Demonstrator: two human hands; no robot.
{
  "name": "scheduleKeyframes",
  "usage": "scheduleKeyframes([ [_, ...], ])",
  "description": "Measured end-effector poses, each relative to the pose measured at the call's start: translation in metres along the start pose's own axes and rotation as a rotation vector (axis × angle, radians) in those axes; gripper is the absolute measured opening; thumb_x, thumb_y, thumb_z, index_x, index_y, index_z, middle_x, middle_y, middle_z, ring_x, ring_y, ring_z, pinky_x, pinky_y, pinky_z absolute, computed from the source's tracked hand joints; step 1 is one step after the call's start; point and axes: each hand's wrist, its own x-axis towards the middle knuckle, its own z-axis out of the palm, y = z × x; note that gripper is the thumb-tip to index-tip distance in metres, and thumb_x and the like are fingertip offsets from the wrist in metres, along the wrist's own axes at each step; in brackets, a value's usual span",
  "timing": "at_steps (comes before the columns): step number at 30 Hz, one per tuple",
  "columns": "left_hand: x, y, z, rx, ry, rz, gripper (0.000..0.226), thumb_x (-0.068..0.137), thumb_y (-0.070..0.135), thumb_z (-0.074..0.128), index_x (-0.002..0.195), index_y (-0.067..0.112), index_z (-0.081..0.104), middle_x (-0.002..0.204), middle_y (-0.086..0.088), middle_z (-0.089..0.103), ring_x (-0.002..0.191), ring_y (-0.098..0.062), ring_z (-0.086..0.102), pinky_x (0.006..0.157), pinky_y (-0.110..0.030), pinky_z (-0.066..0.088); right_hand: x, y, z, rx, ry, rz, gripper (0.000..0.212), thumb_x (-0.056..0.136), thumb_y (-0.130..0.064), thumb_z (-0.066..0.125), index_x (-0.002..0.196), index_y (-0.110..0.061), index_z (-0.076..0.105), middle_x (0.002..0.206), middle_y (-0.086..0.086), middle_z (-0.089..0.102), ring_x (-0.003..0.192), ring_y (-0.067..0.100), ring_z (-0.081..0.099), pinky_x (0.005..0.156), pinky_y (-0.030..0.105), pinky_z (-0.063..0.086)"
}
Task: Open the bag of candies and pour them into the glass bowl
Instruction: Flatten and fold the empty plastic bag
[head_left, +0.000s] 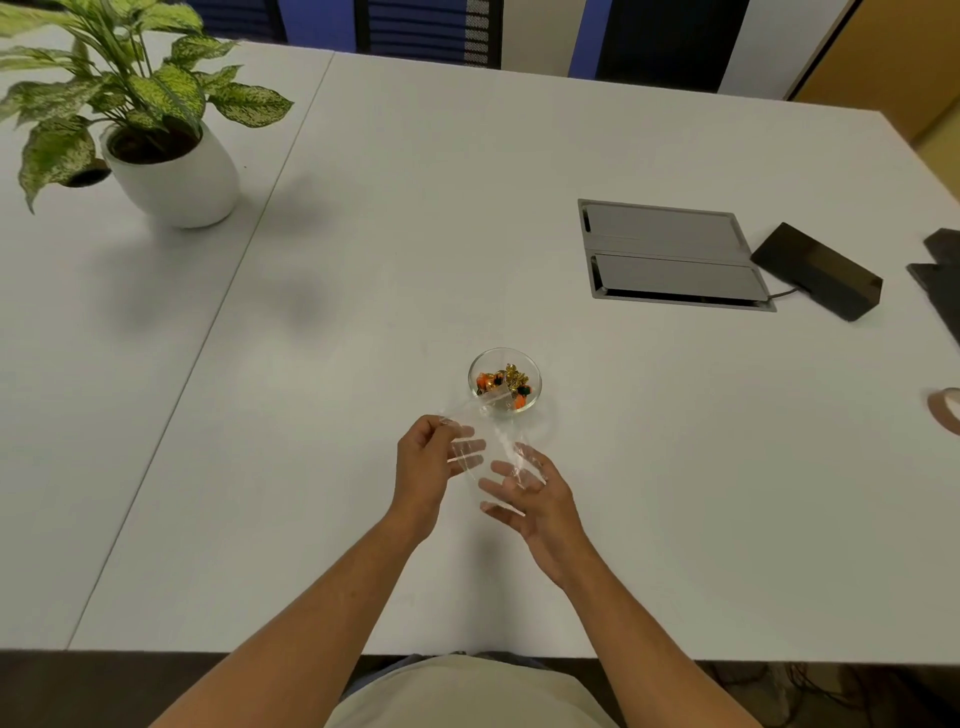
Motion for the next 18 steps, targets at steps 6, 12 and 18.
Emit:
scheduleKeyframes([
  [6,-0.003,0.004,-0.009,0.172,-0.073,0.012,0.017,0.091,0.005,0.05,0.078,0.007,0.062,0.075,-0.011,0.072,0.069,-0.03,0.074,0.064,-0.039,0.062,-0.004,-0.016,-0.005,-0.052,-0.004,-0.01,0.053,0.078,-0.035,0.072,0.127,-0.021,0.06,0.121,0.009,0.07,0.109,0.027,0.067,0.09,0.047,0.053],
  [12,-0.009,0.0,-0.01,0.271,-0.202,-0.029,0.016,0.09,0.007,0.051,0.078,0.008,0.06,0.075,-0.014,0.071,0.067,-0.029,0.072,0.068,-0.044,0.063,0.008,-0.03,0.012,-0.305,0.153,-0.156,0.01,0.094,-0.016,0.061,0.09,-0.014,0.07,0.088,0.002,0.075,0.079,0.02,0.07,0.069,0.033,0.057],
  [18,-0.011,-0.005,-0.016,0.204,-0.145,-0.03,0.012,0.092,0.023,0.064,0.096,0.012,0.068,0.085,-0.007,0.074,0.076,-0.024,0.075,0.067,-0.034,0.061,0.005,-0.022,0.017,-0.294,0.18,-0.167,0.01,0.093,-0.014,0.062,0.088,-0.012,0.07,0.081,0.005,0.074,0.069,0.018,0.069,0.061,0.03,0.055],
])
